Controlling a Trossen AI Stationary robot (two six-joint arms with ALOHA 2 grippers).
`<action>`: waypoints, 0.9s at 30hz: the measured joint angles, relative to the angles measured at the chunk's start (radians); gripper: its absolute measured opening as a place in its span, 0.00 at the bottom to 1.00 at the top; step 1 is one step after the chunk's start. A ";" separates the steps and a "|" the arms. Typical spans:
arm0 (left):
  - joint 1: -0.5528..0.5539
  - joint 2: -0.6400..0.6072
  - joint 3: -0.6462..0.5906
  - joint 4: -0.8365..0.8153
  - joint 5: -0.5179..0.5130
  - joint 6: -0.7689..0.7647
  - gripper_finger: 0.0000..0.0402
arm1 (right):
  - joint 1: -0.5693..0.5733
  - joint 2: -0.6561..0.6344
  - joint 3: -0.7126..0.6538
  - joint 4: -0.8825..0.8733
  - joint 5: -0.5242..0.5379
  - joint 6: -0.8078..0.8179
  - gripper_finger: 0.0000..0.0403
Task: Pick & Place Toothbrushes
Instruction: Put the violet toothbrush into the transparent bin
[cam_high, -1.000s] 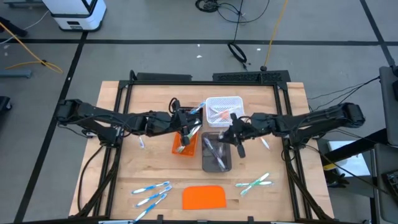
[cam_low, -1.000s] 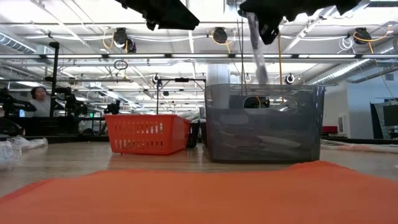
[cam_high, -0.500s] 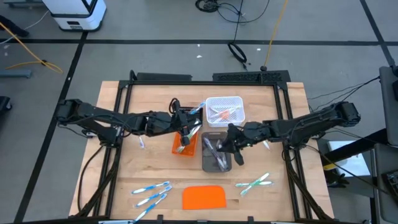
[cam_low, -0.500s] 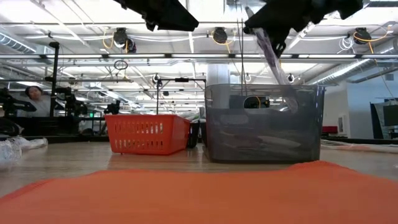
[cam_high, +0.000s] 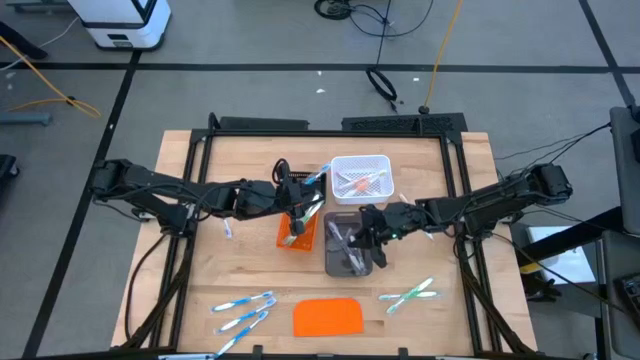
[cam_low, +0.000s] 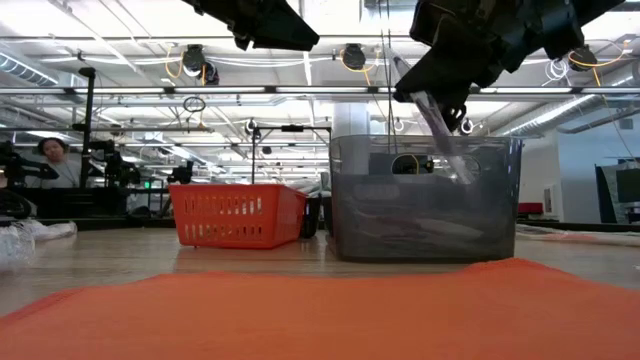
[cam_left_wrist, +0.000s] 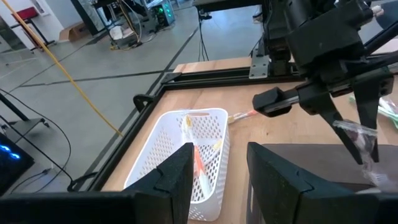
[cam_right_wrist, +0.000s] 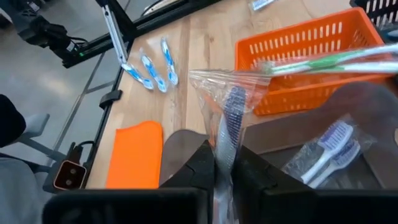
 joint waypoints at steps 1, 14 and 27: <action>0.000 0.000 0.000 0.000 0.000 0.000 0.38 | 0.000 0.000 -0.003 -0.002 0.000 -0.002 0.06; 0.000 0.000 0.000 -0.022 0.000 -0.022 0.38 | -0.019 0.000 -0.034 -0.003 0.005 -0.049 0.20; 0.000 0.000 0.000 -0.022 0.000 -0.026 0.38 | -0.050 -0.003 -0.036 0.039 0.002 -0.108 0.45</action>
